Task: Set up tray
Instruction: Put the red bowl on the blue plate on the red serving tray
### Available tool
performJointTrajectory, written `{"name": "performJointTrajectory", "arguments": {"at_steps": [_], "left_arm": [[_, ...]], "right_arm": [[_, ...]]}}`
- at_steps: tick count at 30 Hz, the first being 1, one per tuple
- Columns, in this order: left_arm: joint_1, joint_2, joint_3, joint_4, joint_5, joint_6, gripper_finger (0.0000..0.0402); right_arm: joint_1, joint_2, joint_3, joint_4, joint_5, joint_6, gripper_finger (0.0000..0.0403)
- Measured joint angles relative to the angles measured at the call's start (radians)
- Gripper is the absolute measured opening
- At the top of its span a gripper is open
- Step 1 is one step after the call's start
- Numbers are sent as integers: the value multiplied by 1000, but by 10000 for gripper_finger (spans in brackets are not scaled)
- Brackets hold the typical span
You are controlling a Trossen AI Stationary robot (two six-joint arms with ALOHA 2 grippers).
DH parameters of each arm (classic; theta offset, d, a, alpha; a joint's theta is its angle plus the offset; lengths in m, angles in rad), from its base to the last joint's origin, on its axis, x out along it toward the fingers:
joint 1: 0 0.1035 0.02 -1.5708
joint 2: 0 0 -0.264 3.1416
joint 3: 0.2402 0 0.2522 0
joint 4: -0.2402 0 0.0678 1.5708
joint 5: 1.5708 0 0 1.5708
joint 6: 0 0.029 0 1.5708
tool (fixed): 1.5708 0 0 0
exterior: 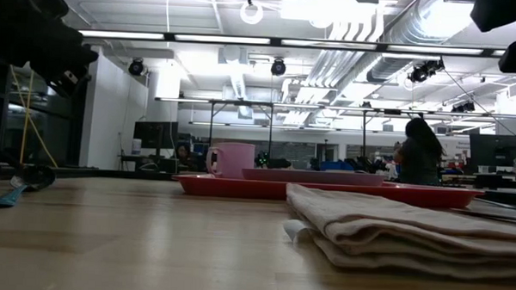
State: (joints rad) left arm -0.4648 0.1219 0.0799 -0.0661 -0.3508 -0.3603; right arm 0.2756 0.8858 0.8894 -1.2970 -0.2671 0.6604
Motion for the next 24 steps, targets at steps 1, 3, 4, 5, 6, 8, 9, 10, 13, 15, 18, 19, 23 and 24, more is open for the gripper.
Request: {"name": "performJointTrajectory", "arguments": {"at_steps": [1,3,4,5,6,8,9,10,13,15,18,19,23,24], "left_arm": [[0,0,0,-4,0,0,166],[0,0,0,-6,0,2,166],[0,0,0,-6,0,7,166],[0,0,0,-6,1,15,166],[0,0,0,-6,1,20,166],[0,0,0,-8,1,23,166],[0,0,0,-12,1,23,166],[0,0,0,-14,1,23,166],[0,0,0,-20,1,23,166],[0,0,0,-20,1,23,166],[0,0,0,-20,1,23,166],[0,0,0,-20,1,24,166],[0,0,0,-20,1,23,166],[0,0,0,-20,2,23,166]], "right_arm": [[0,10,0,0,-1,-24,115],[0,29,0,4,-9,-78,125],[0,39,0,9,-17,-102,129],[0,50,0,13,-23,-124,133],[0,61,0,16,-29,-142,135],[0,85,0,16,-30,-170,139],[0,96,0,16,-30,-185,141],[0,107,0,16,-30,-197,142],[0,139,0,16,-30,-235,141],[0,160,0,16,-29,-254,140],[0,188,-9,22,-29,-268,139],[0,196,-14,27,-31,-270,139],[0,223,-45,46,-41,-276,142],[0,228,-53,48,-41,-276,142]]}}
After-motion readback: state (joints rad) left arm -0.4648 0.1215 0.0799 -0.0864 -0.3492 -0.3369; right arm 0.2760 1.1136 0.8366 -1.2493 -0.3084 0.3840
